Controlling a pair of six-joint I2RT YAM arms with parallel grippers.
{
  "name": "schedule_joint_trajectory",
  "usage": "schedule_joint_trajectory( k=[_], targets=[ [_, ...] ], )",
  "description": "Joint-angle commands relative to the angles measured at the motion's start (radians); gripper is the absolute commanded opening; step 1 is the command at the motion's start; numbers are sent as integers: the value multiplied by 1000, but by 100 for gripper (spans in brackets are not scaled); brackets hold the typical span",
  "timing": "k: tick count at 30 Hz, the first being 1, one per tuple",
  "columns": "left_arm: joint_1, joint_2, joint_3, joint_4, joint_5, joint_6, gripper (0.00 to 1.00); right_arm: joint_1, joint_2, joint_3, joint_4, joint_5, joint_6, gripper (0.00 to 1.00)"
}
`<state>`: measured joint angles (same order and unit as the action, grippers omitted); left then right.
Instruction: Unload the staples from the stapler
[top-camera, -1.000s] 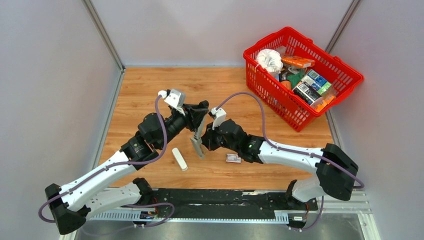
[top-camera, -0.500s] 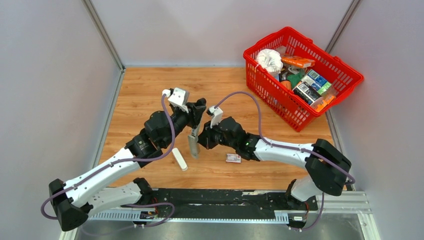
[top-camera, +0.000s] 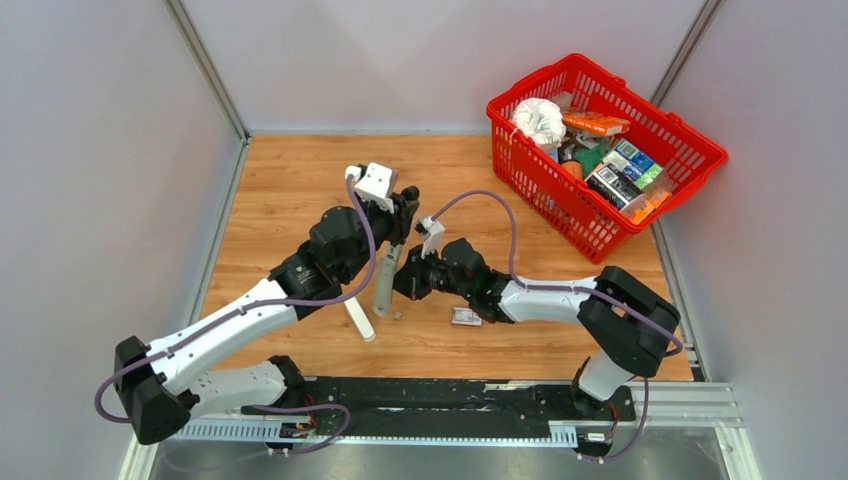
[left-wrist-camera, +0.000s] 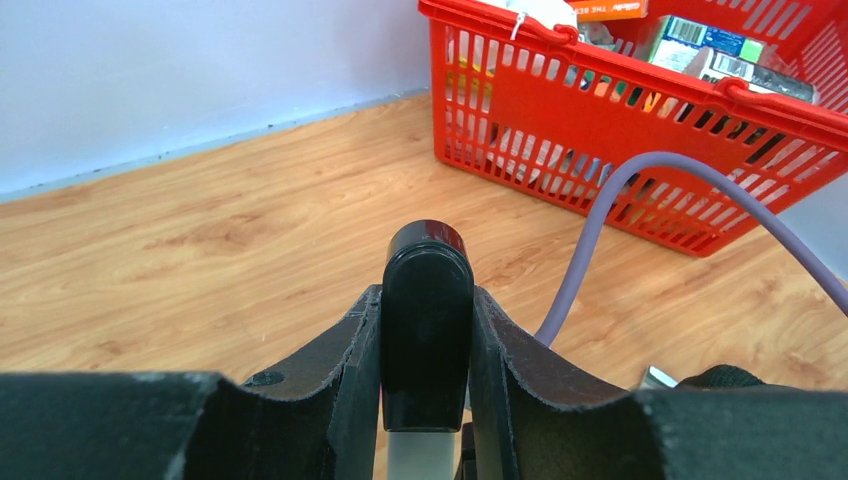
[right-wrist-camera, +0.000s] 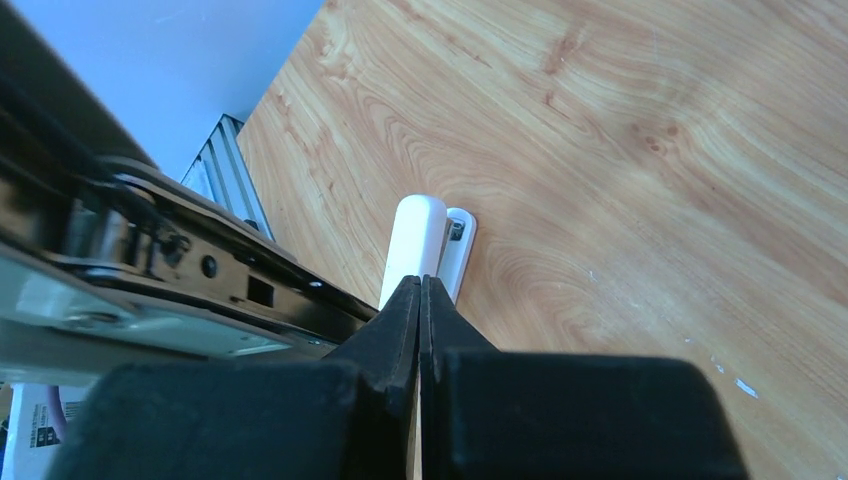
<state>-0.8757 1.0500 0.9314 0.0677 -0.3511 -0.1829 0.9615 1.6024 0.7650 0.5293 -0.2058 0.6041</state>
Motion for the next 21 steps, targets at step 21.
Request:
schedule_joint_trajectory(
  k=[21],
  targets=[
    [1,-145,93,-25,15,11,0,-29,-128,31,-141,84,-20,1]
  ],
)
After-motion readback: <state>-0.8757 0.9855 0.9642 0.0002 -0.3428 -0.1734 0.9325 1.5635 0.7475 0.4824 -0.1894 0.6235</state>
